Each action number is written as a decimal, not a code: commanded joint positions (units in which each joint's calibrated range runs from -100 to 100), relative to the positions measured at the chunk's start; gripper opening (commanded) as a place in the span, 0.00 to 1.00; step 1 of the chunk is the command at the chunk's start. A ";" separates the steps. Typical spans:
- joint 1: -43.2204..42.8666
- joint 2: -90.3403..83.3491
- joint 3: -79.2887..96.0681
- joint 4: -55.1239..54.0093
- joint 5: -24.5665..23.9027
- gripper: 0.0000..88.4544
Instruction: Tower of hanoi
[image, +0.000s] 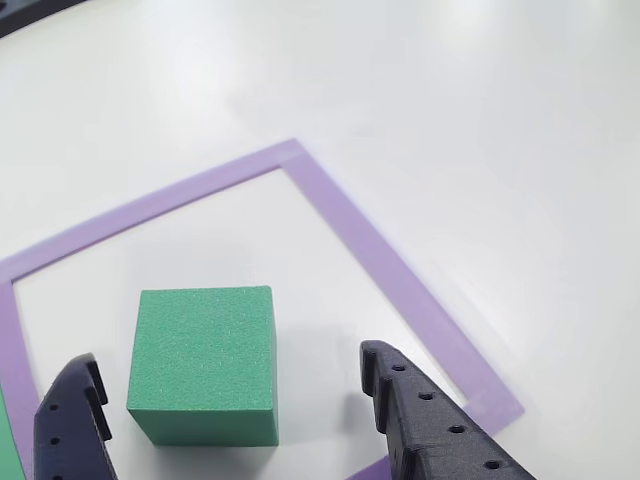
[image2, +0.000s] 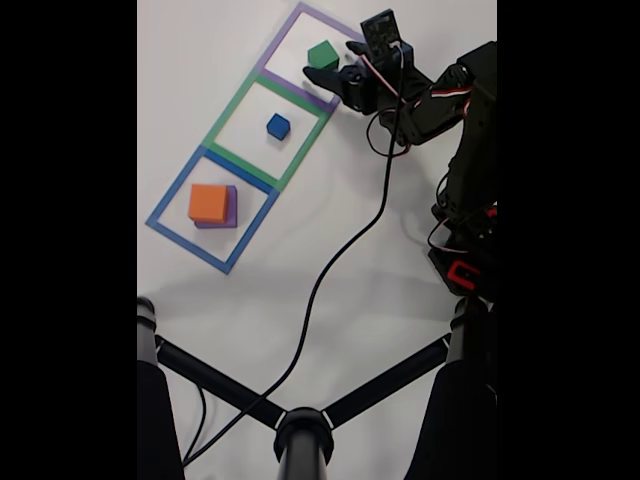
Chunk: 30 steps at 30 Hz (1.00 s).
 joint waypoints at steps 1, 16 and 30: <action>-0.96 0.93 -2.54 -2.41 0.20 0.30; -2.56 3.57 -5.08 -2.73 0.20 0.12; -3.40 -7.73 -3.90 7.55 0.20 0.06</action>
